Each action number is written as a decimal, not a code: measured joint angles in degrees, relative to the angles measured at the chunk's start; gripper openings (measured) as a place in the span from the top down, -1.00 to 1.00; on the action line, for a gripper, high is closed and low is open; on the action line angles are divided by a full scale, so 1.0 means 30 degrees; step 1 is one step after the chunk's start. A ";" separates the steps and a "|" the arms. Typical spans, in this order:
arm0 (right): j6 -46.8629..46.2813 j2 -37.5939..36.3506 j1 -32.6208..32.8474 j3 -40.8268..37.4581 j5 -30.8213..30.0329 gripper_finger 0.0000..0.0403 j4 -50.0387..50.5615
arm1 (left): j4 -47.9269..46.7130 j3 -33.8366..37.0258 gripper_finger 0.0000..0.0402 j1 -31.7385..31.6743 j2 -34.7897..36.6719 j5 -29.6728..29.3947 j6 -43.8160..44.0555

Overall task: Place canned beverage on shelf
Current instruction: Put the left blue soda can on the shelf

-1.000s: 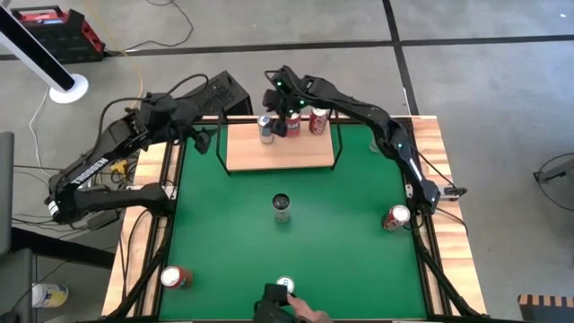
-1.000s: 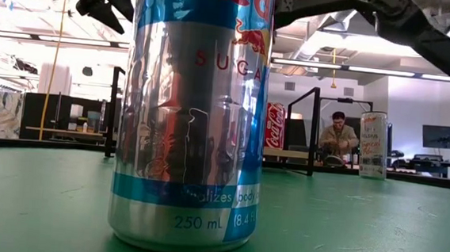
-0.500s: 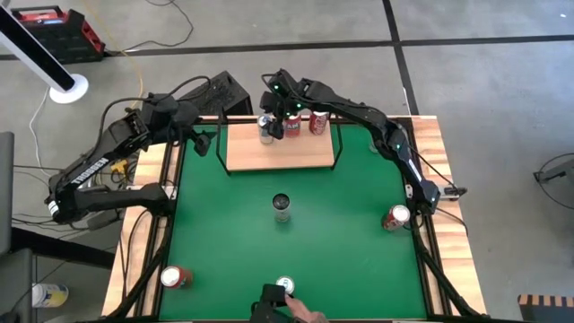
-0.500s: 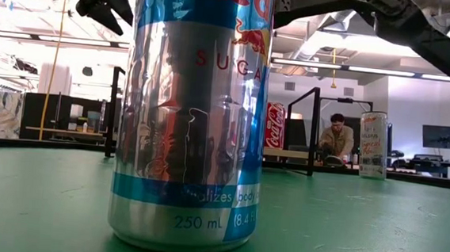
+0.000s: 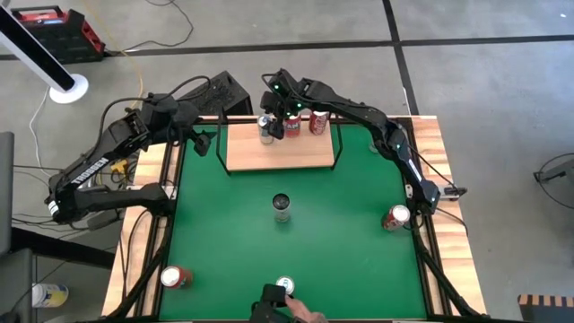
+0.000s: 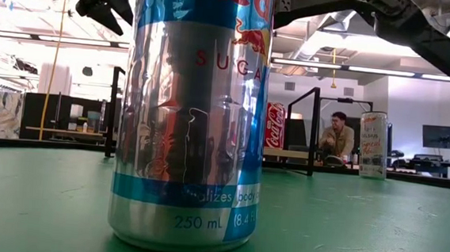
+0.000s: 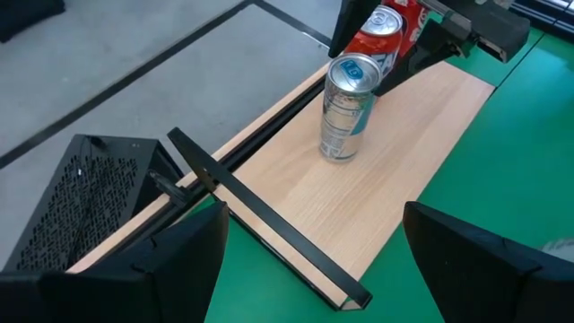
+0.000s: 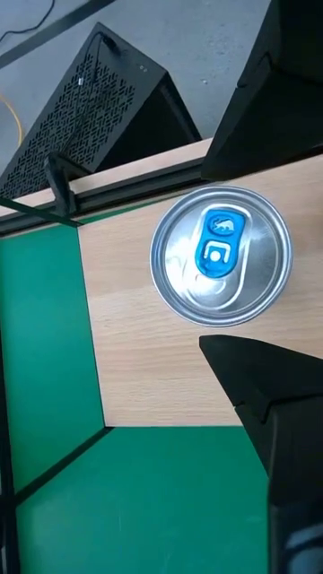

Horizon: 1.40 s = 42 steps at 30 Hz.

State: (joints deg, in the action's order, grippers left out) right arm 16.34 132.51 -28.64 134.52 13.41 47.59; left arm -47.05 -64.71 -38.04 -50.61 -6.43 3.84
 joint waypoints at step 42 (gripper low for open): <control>-0.6403 -0.0044 0.0244 -0.0321 -0.4364 -0.44 0.0125 | -0.0678 -0.0007 -0.59 0.0000 0.0000 0.0010 -0.0774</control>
State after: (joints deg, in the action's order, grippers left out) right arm -2.87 132.38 -27.91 133.56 0.32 47.97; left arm -49.08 -64.73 -38.04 -50.61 -6.40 1.52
